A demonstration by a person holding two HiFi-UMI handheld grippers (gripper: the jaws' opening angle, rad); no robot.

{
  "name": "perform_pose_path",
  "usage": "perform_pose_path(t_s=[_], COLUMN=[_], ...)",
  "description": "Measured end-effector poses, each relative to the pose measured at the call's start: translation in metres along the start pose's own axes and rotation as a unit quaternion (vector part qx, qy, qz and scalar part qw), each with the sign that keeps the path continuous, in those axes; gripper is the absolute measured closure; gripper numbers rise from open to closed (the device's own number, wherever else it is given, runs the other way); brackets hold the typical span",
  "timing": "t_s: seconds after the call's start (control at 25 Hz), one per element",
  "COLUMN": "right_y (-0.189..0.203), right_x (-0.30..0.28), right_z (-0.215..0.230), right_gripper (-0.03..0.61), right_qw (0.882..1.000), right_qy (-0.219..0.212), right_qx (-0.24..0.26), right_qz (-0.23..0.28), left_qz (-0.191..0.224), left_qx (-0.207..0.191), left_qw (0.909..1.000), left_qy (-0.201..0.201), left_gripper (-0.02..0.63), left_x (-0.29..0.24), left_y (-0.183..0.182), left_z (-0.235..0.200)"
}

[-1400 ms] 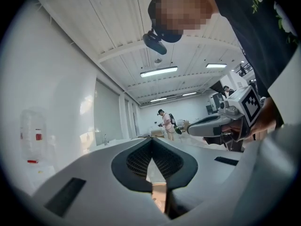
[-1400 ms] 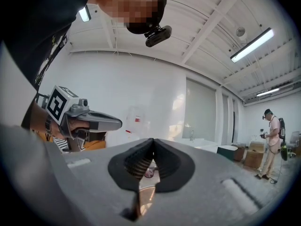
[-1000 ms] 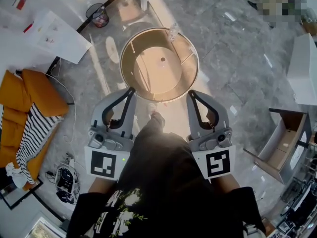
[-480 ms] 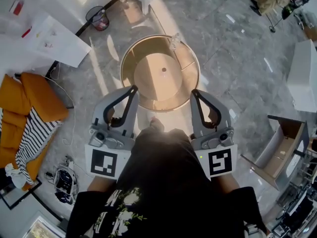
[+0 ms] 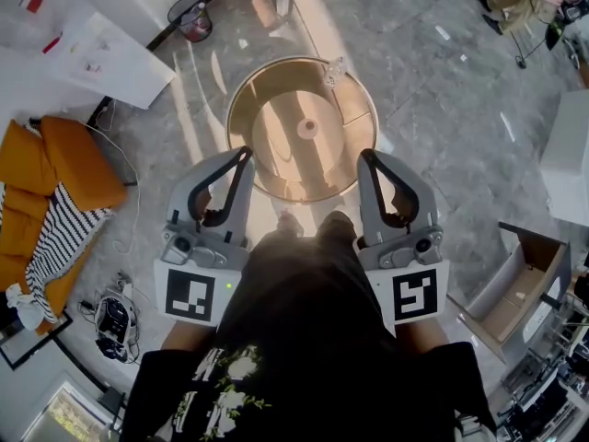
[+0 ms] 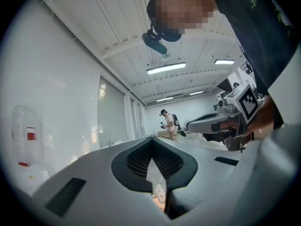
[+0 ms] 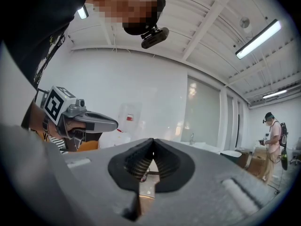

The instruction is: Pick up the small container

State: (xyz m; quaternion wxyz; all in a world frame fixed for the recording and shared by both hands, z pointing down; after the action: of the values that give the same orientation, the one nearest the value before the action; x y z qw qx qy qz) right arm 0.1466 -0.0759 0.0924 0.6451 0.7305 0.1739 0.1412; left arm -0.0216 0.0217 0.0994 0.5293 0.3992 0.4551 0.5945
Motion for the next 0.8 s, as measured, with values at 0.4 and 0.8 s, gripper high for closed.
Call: perform_pose_path(t_s=[0.4,0.8], right_y=[0.017,0.048], right_x=[-0.002,-0.025], right_z=[0.075,0.153], right_gripper=[0.583,0.583], right_qw=[0.998,0.987], right_qy=[-0.066,-0.151], right_qx=[-0.017,-0.053], right_qz=[0.001,-0.002], left_qz=[-0.032,-0.068], left_qx=[-0.004,-0.014], left_qw=[0.9979,0.9898], left_qy=[-0.056,-0.124], left_gripper=[0.601,0.601], left_x=[-0.063,-0.134], left_y=[-0.008,-0.016], left_z=[0.031,0.052])
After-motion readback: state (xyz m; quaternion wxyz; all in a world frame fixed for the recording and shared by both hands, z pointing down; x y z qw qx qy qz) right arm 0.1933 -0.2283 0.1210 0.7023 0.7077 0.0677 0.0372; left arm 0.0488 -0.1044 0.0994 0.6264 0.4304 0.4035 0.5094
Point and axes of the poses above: the fingertips, and each gripper's own axes: x backward along the fingers, z to its right, y out of its underside, the point moved 7 cm from there along x, backward along the fingers, and after that the axes turned 5 degrees about -x, right-handed, at the moved point
